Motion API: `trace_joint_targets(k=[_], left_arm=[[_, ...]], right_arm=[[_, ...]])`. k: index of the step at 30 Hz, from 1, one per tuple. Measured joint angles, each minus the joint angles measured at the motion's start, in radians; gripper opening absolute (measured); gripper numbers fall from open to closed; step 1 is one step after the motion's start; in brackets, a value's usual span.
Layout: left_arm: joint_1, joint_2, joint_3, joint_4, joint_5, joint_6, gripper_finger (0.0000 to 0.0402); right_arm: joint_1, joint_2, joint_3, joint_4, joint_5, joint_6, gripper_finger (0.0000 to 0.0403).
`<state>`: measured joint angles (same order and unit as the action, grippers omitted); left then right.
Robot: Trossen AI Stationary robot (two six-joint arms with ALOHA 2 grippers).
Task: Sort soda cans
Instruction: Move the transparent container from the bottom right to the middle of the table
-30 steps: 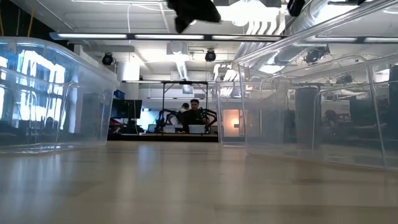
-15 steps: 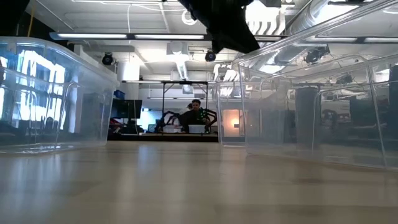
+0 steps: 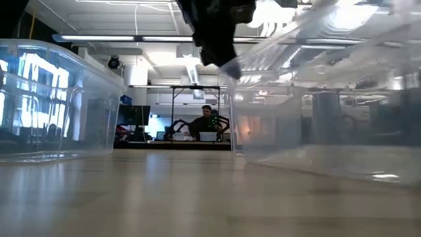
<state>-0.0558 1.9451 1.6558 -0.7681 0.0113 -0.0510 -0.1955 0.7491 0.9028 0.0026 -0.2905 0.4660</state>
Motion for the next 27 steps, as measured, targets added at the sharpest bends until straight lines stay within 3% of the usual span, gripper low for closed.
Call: trace_joint_targets(k=[7, 12, 15, 22, 27], left_arm=[[0.026, -0.043, 0.0, -0.076, -0.05, 0.002, 0.0], [0.045, -0.064, 0.0, -0.073, -0.053, 0.0, 0.0], [0.051, -0.067, 0.0, -0.089, -0.053, 0.002, 0.0], [0.055, -0.089, -0.001, -0.171, -0.061, 0.054, 0.0], [0.056, -0.158, -0.001, -0.173, -0.101, 0.097, 0.0]], right_arm=[[0.031, 0.002, 0.0, -0.383, 0.001, 0.153, 0.0], [0.142, 0.033, 0.0, -0.798, 0.066, 0.297, 0.0], [0.233, 0.075, 0.0, -0.951, 0.126, 0.396, 0.0], [0.431, 0.246, 0.0, -0.971, 0.199, 0.524, 0.0], [0.515, 0.426, 0.0, -0.869, 0.219, 0.548, 0.0]])
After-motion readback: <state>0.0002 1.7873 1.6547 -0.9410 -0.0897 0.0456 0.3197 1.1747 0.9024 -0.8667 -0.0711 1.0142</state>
